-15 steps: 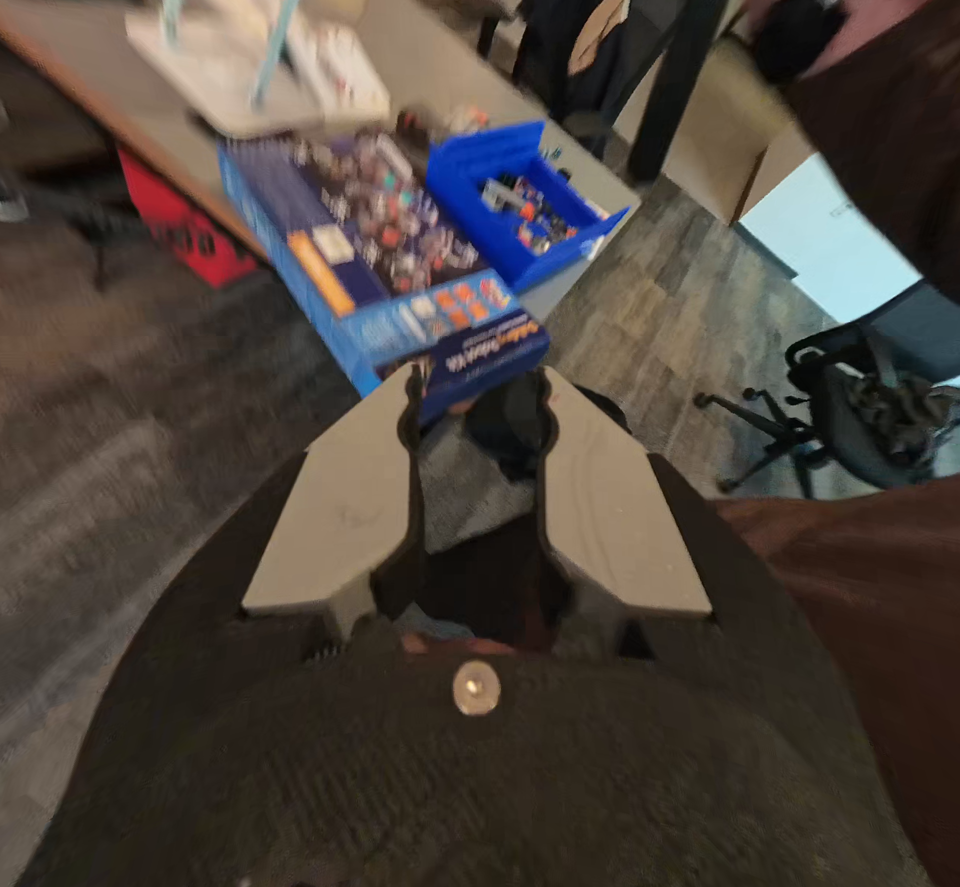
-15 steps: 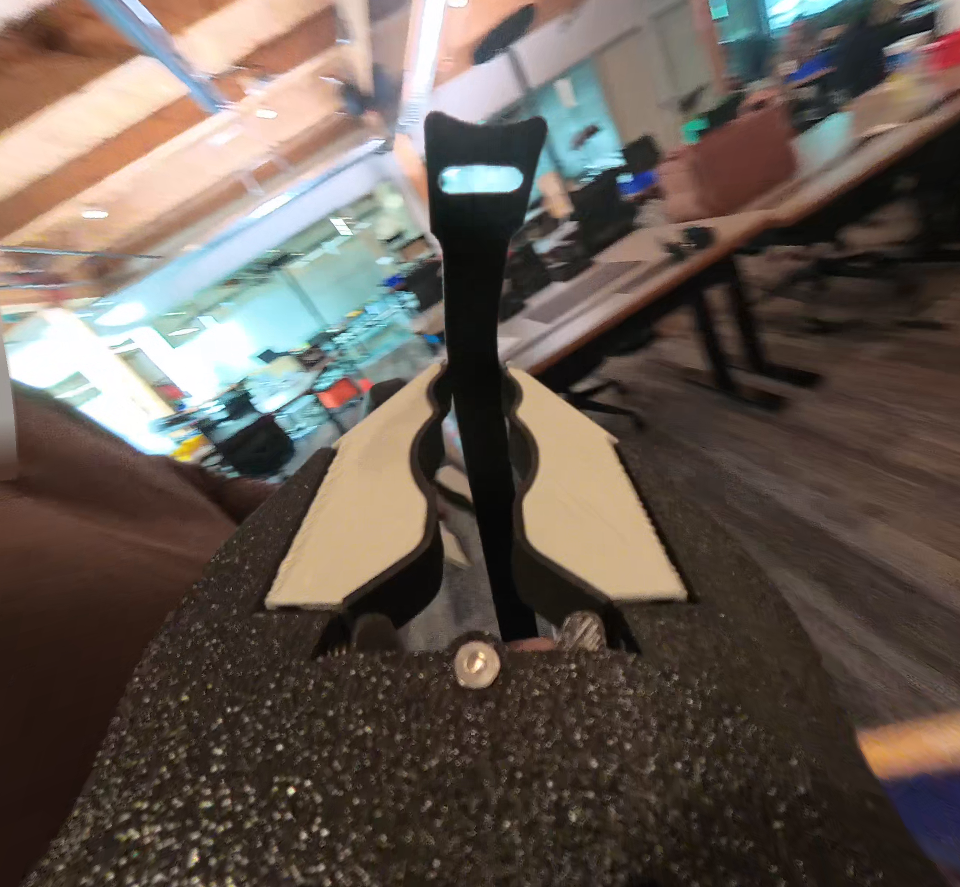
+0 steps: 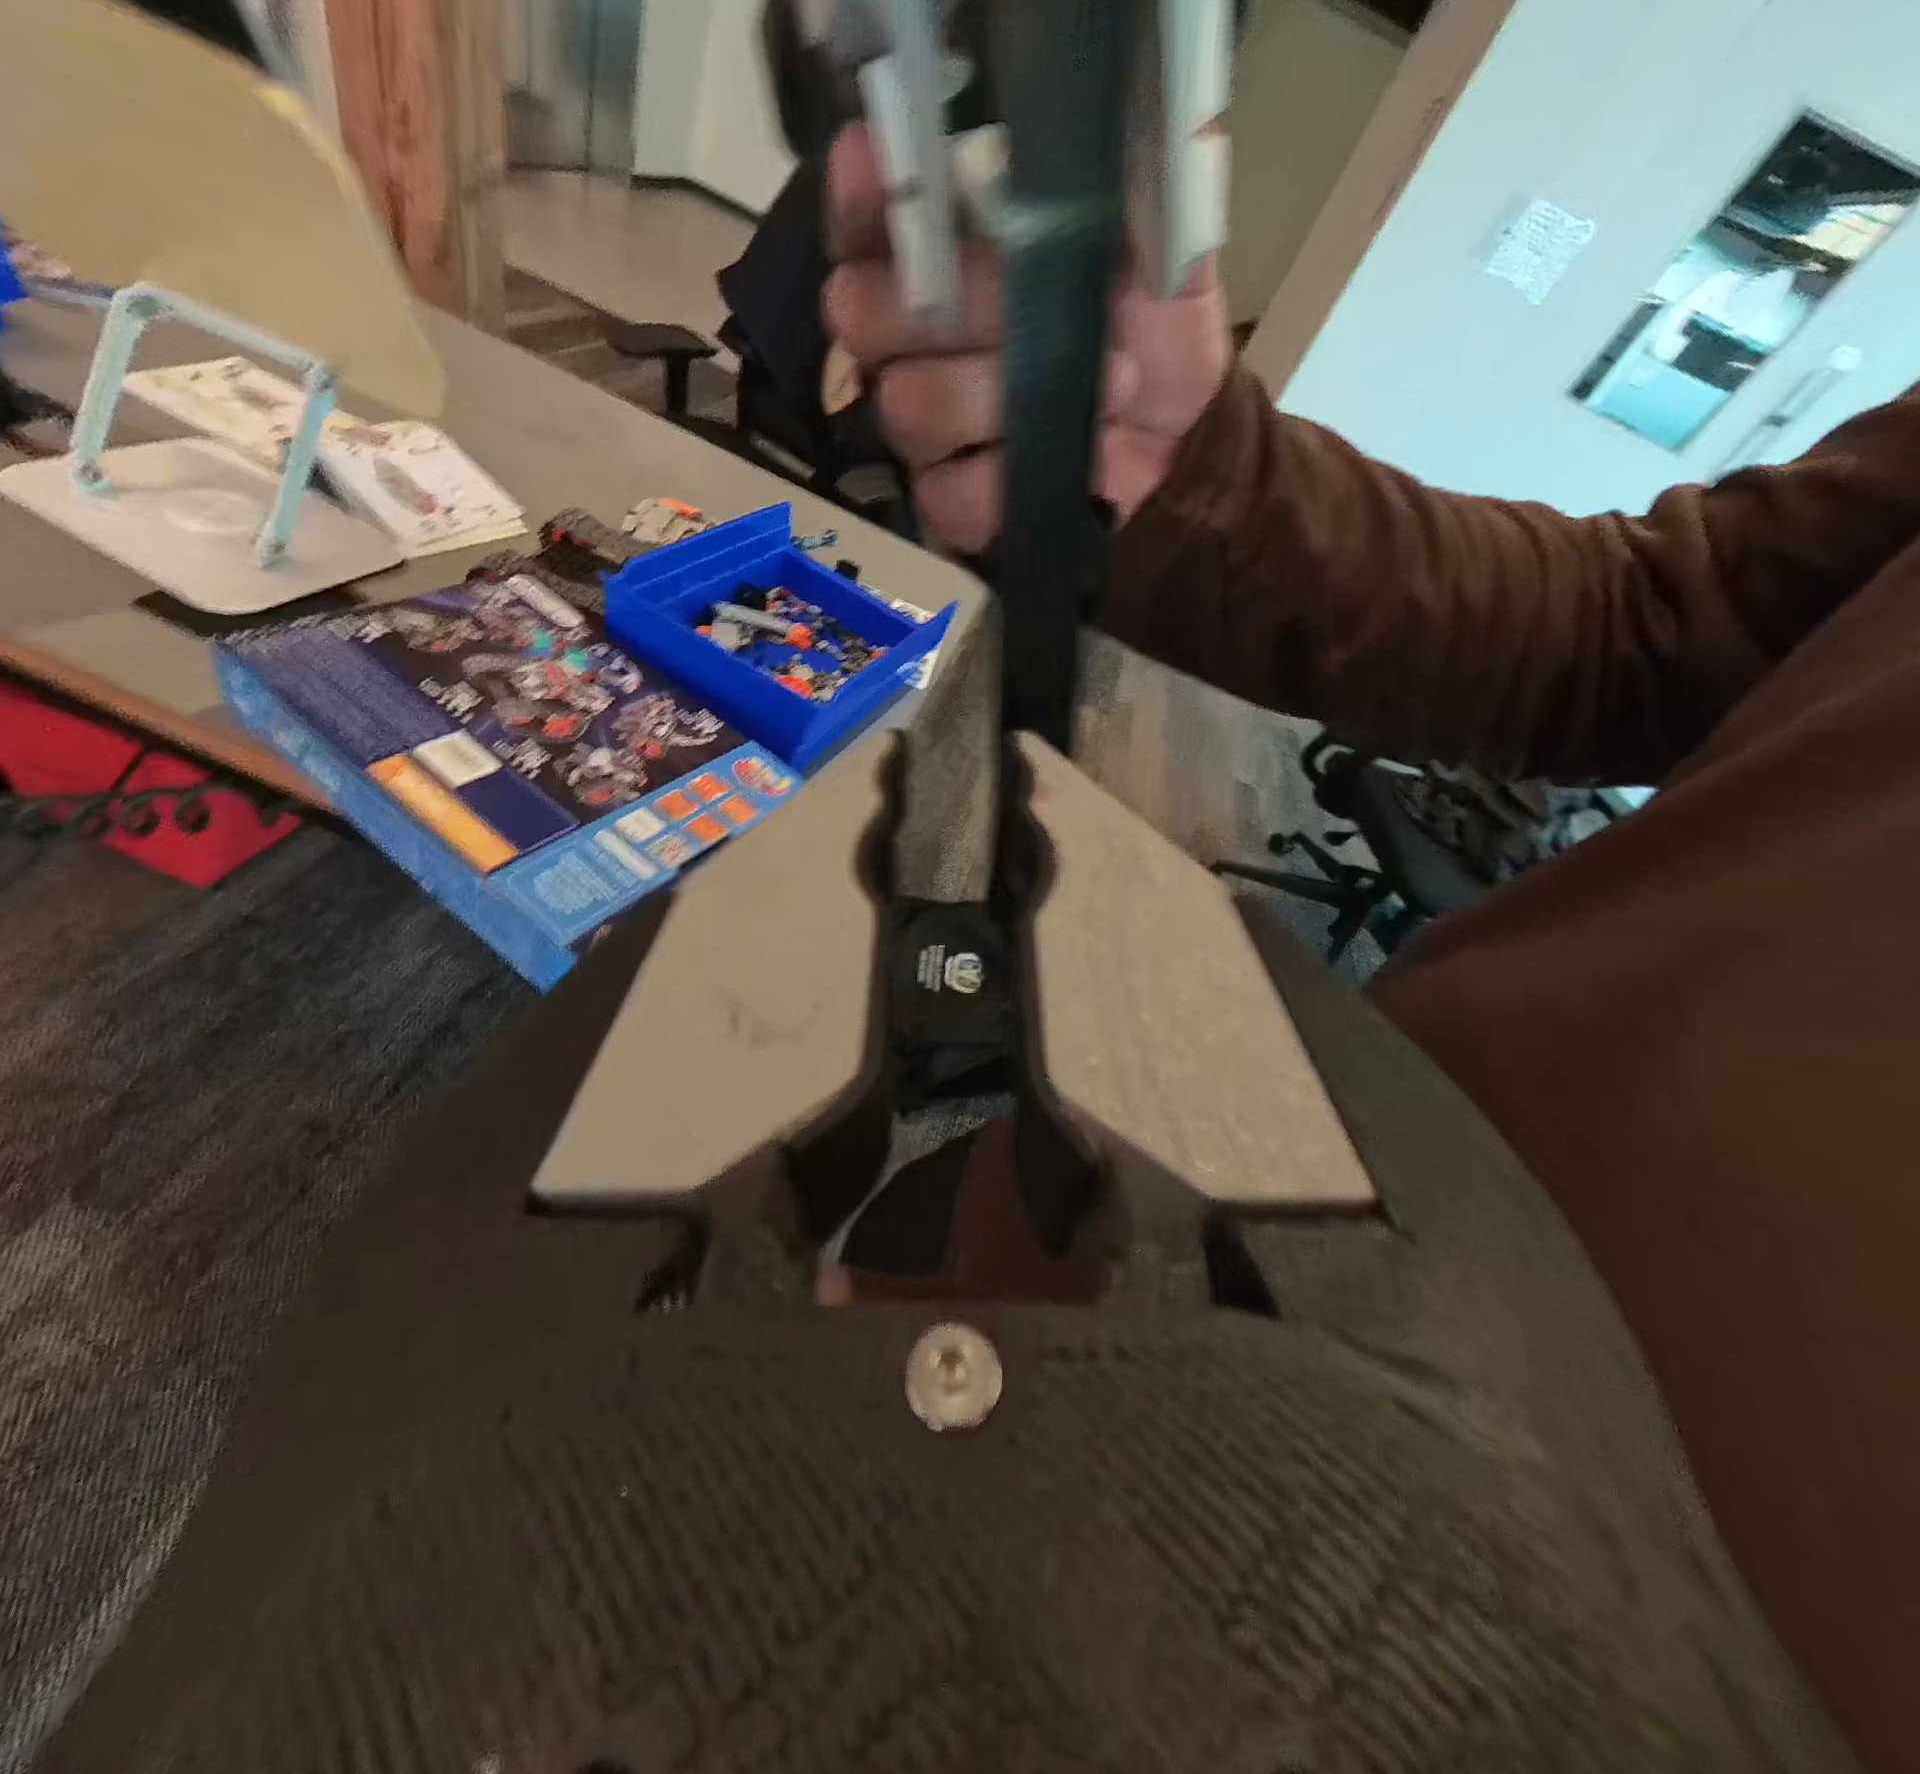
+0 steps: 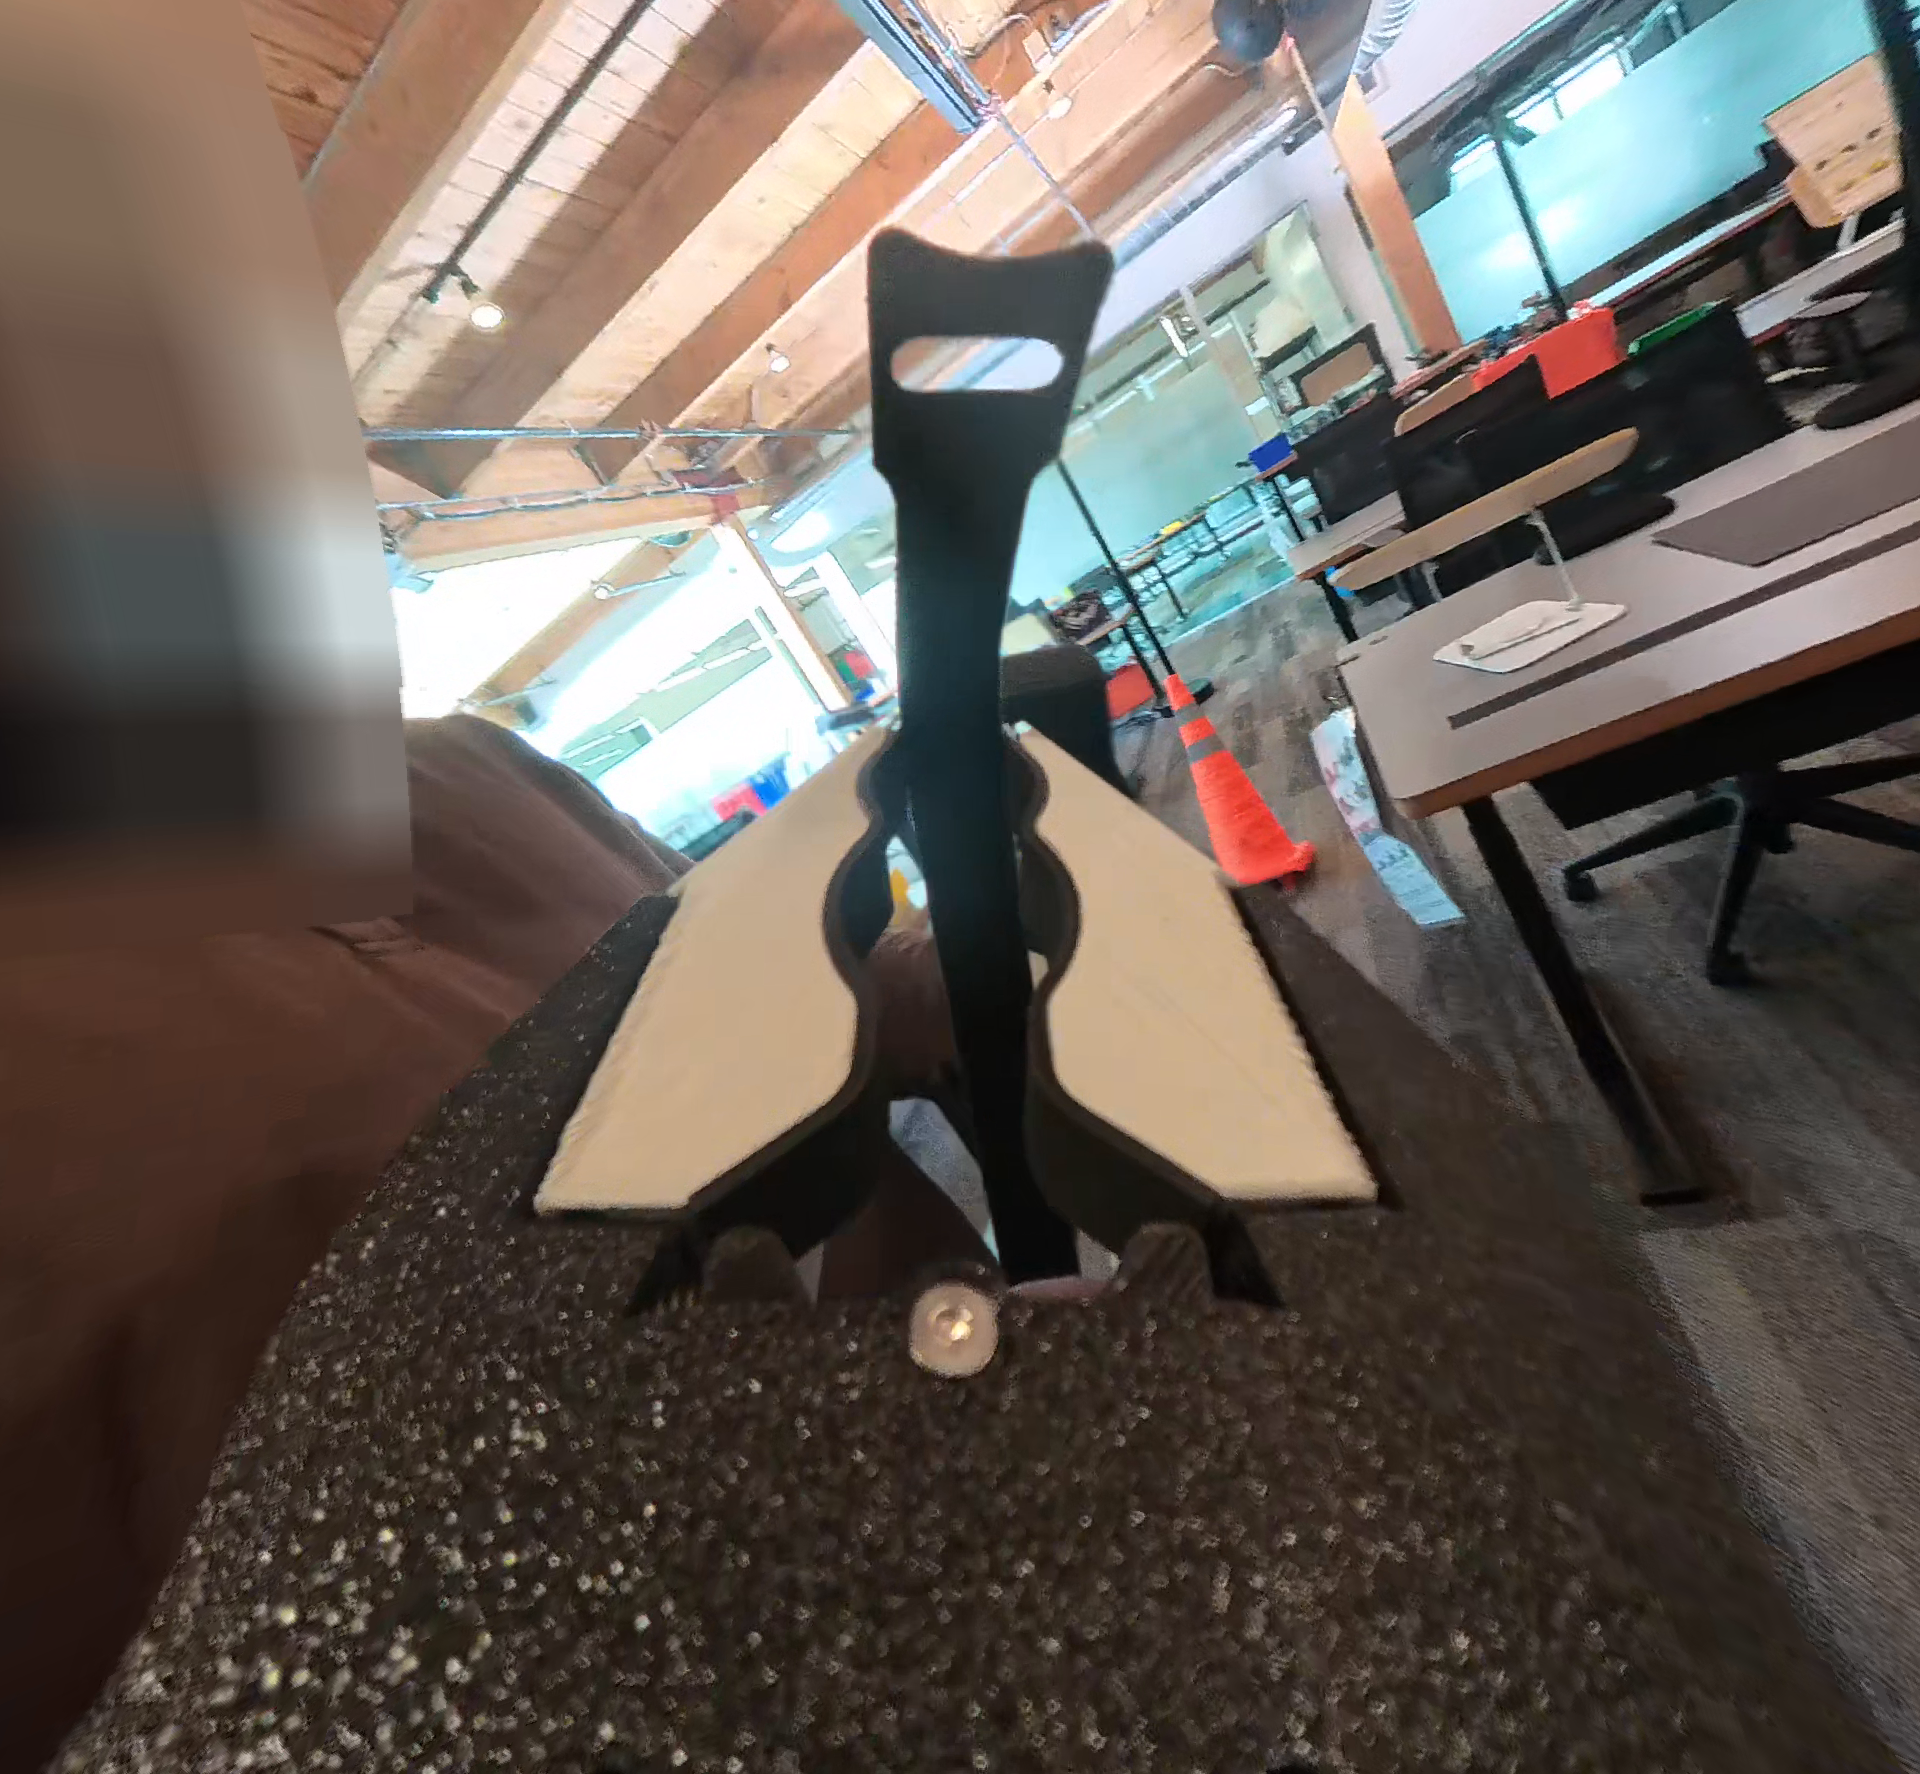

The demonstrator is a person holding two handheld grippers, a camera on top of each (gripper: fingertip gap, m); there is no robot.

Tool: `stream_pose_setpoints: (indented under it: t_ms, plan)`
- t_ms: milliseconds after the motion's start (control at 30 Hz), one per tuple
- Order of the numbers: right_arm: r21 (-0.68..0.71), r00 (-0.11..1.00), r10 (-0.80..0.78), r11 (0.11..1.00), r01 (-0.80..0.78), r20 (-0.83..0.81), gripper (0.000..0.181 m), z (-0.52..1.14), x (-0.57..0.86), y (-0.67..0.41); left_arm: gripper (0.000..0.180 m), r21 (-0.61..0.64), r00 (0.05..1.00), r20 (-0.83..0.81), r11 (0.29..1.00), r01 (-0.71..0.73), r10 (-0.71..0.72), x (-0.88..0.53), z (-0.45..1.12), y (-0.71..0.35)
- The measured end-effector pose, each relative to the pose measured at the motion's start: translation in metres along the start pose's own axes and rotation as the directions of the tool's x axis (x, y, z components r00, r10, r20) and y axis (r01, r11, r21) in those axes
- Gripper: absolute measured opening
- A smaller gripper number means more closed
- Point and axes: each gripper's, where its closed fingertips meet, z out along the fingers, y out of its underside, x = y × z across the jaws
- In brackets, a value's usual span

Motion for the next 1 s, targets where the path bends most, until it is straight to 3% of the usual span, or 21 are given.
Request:
stream_pose_setpoints:
  t_ms: [67, 167, 267, 367, 467, 600, 667, 767, 933, 1000]
  plan:
    - [0.006, 0.999, 0.021, 1.0, -0.022, 0.034, 0.016, 0.004, -0.002, -0.001, 0.041, -0.005, 0.999, 0.018, 0.999, 0.037, -0.037, -0.013, -0.012, 0.008]
    - [-0.001, 0.997, 0.032, 0.999, -0.032, 0.064, 0.016, 0.012, -0.002, 0.003, 0.07, 0.02, 0.989, -0.117, 0.995, 0.099, -0.096, -0.001, -0.022, 0.012]
    - [-0.023, 0.994, 0.057, 0.998, -0.055, 0.097, 0.016, 0.02, 0.001, 0.009, 0.074, 0.031, 0.969, -0.229, 0.994, 0.101, -0.091, 0.019, -0.02, 0.01]
    - [-0.05, 0.989, 0.082, 0.996, -0.076, 0.123, 0.016, 0.025, 0.005, 0.018, 0.049, 0.02, 0.969, -0.242, 0.998, 0.063, -0.057, 0.024, -0.011, 0.013]
    - [-0.092, 0.99, 0.087, 0.993, -0.076, 0.112, 0.016, 0.026, 0.016, 0.028, 0.002, 0.057, 0.96, -0.274, 0.995, 0.077, -0.059, 0.027, -0.012, 0.012]
    - [-0.204, 0.998, 0.011, 0.979, -0.024, -0.068, 0.015, 0.014, 0.056, 0.048, 0.0, -0.05, 0.993, -0.012, 0.992, 0.119, -0.12, -0.015, -0.013, 0.041]
    - [-0.273, 0.986, -0.065, 0.962, 0.022, -0.15, 0.004, 0.01, 0.073, 0.059, 0.0, -0.084, 0.985, 0.087, 0.984, 0.154, -0.147, -0.031, -0.02, 0.056]
    - [-0.36, 0.961, -0.164, 0.93, 0.075, -0.224, 0.0, 0.014, 0.089, 0.076, 0.0, -0.126, 0.948, 0.261, 0.968, 0.218, -0.18, -0.061, -0.031, 0.08]
    - [-0.445, 0.939, -0.253, 0.886, 0.128, -0.234, 0.0, 0.034, 0.098, 0.098, 0.0, -0.165, 0.926, 0.346, 0.962, 0.219, -0.152, -0.066, -0.047, 0.101]
    - [-0.486, 0.905, -0.343, 0.853, 0.187, -0.253, 0.0, 0.038, 0.103, 0.103, 0.0, -0.148, 0.922, 0.329, 0.954, 0.262, -0.203, -0.062, -0.053, 0.105]
